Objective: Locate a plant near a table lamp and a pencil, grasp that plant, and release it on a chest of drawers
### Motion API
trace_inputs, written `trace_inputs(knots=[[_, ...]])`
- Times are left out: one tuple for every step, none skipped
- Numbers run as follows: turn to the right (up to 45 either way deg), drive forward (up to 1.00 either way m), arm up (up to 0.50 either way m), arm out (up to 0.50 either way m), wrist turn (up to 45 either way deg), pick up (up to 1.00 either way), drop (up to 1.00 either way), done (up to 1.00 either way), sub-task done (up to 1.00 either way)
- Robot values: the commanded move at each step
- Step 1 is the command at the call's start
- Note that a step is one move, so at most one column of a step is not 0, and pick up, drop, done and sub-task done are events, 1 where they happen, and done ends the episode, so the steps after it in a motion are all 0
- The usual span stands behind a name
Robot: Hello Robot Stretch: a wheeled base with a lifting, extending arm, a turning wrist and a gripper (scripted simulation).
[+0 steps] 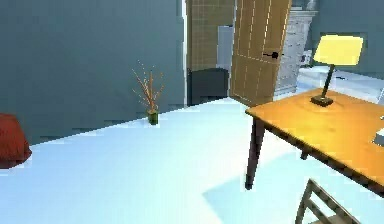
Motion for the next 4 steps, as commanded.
trace_inputs(knots=[[0.0, 1.0, 0.0, 0.0, 0.0, 0.0, 0.0, 0.0, 0.0], [6.0, 0.0, 0.0, 0.0, 0.0, 0.0, 0.0, 0.0, 0.0], [0.0, 0.4, 0.0, 0.0, 0.0, 0.0, 0.0, 0.0, 0.0], [0.0, 1.0, 0.0, 0.0, 0.0, 0.0, 0.0, 0.0, 0.0]])
